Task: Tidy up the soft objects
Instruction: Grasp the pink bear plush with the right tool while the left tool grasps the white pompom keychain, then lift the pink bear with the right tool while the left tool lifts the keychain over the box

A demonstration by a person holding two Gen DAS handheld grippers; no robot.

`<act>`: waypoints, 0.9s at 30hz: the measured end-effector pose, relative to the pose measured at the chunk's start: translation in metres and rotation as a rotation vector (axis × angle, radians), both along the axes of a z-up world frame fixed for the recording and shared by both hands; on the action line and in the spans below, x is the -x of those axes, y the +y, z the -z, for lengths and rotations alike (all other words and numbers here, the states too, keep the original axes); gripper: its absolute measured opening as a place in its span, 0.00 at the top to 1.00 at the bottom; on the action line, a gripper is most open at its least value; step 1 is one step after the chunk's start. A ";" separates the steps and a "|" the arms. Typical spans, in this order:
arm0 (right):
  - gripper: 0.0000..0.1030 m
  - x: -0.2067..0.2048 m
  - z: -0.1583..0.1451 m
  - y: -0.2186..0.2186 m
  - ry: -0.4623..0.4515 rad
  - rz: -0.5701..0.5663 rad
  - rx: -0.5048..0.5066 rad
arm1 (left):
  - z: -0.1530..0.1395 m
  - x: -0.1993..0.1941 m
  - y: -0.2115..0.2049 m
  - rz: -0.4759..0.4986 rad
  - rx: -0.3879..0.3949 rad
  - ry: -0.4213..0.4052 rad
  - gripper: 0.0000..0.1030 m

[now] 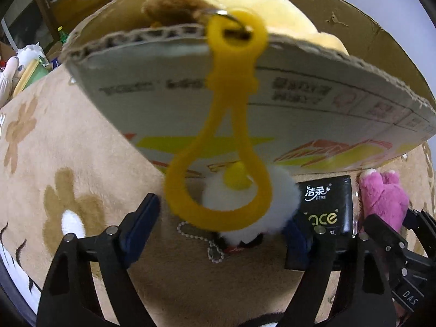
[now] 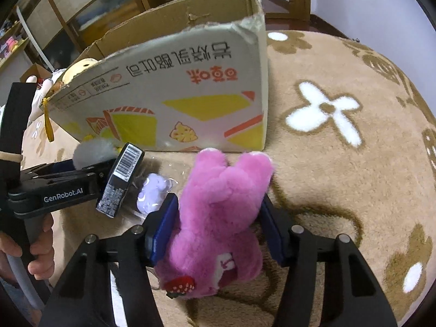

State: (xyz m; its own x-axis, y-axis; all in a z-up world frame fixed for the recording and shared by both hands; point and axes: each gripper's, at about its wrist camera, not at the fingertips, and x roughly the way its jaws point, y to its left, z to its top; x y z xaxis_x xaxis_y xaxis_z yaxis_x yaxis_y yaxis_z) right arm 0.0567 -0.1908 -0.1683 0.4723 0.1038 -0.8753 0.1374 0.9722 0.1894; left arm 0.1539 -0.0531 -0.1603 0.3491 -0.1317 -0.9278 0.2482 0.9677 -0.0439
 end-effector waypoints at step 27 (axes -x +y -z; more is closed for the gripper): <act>0.54 0.029 -0.039 0.011 -0.180 -0.002 0.082 | -0.048 0.054 0.006 -0.001 0.016 -0.084 0.65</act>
State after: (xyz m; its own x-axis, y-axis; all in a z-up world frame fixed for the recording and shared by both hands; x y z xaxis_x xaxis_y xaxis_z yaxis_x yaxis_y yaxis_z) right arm 0.0279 -0.1799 -0.1296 0.6222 0.0366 -0.7820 0.1066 0.9856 0.1309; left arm 0.1002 -0.0476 -0.1122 0.4262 -0.1459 -0.8928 0.2511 0.9672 -0.0381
